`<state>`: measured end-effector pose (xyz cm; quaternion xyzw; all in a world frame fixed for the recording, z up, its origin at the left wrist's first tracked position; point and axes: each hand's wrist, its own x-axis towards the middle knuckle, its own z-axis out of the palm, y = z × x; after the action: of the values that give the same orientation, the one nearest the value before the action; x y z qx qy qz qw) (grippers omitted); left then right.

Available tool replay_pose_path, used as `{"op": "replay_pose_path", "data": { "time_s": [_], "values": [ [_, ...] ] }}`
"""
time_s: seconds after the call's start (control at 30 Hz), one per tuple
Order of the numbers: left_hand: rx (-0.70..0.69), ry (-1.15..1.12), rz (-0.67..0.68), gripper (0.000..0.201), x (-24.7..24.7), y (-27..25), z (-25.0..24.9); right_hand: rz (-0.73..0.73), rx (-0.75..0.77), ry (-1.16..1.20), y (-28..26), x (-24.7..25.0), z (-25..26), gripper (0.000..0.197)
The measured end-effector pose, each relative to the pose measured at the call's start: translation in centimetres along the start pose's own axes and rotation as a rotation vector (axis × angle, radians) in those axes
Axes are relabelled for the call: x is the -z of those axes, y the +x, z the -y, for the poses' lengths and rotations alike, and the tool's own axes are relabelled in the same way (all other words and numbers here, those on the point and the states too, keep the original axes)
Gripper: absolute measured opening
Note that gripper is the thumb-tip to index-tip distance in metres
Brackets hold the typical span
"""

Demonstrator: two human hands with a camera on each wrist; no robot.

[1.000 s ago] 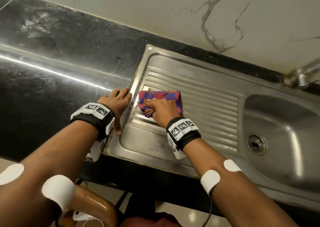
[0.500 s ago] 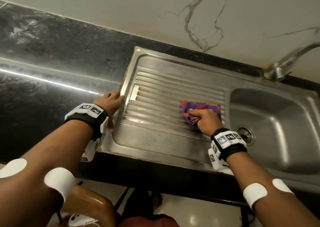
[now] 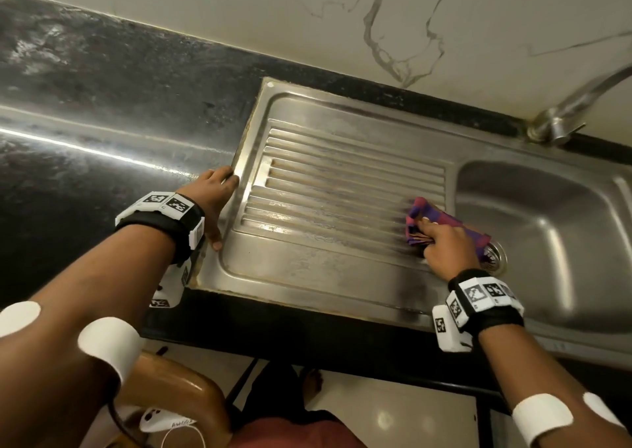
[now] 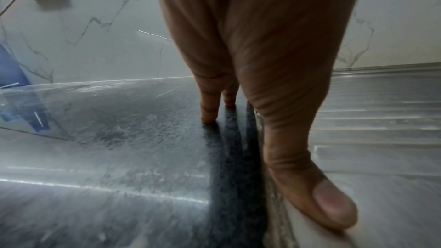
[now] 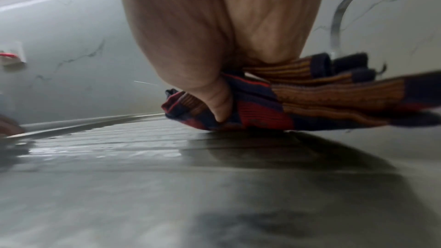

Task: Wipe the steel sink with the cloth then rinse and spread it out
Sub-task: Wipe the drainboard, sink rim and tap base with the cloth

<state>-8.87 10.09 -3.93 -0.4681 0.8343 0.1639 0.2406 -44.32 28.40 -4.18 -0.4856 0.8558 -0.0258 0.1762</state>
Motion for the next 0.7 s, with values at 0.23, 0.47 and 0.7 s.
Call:
{"op": "replay_pose_path", "data": {
  "time_s": [0.23,0.47,0.7],
  "values": [
    [0.013,-0.001,0.013,0.138,0.2,-0.1,-0.2,0.076,0.209,0.029,-0.6,-2.1,8.4,0.053],
    [0.031,-0.011,0.009,0.136,0.5,-0.3,-0.7,0.217,0.483,-0.022,0.6,-3.8,17.7,0.049],
    [0.044,-0.007,0.042,0.142,1.0,-0.3,-1.1,0.229,0.617,-0.064,1.2,-6.0,25.1,0.031]
  ]
}}
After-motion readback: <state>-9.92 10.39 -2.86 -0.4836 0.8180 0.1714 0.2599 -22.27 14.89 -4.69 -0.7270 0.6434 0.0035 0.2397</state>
